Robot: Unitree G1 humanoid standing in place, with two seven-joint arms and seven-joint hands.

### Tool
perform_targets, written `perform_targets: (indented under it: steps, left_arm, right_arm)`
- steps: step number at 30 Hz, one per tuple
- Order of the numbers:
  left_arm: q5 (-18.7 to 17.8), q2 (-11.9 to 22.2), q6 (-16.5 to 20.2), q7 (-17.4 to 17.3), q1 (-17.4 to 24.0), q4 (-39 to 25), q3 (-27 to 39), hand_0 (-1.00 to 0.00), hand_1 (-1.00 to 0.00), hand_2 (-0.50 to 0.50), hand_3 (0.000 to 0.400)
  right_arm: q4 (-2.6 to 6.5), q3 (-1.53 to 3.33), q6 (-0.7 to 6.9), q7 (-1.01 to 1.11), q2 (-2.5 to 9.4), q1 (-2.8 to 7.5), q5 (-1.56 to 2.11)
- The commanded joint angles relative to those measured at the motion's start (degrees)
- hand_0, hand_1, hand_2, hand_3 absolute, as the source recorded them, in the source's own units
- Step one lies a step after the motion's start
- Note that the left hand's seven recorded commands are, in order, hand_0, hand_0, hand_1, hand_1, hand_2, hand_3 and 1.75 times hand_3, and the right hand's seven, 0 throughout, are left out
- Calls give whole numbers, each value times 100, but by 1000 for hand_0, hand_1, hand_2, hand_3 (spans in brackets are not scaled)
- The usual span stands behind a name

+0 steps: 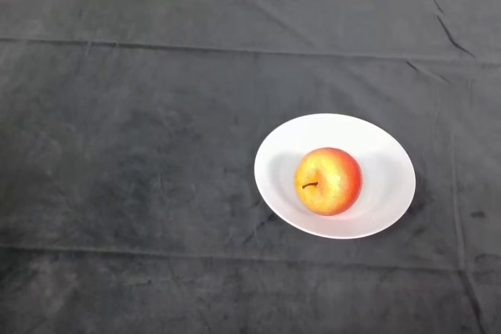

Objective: Move the apple to the plate

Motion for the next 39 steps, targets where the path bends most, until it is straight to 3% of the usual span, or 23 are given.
perform_targets:
  steps: [1,12,39]
  left_arm:
    - [14,181,-59,95,81,50,173,0,0,0,0]
    - [159,38,-248,136,-37,355,381,0,0,0,0]
    - [362,-70,-255,-31,-177,571,628,0,0,0,0]
  right_arm:
    - [46,-91,10,7,-153,-35,-58]
    - [50,-92,10,9,-155,-36,-58]
    - [62,-94,10,15,-160,-40,-59]
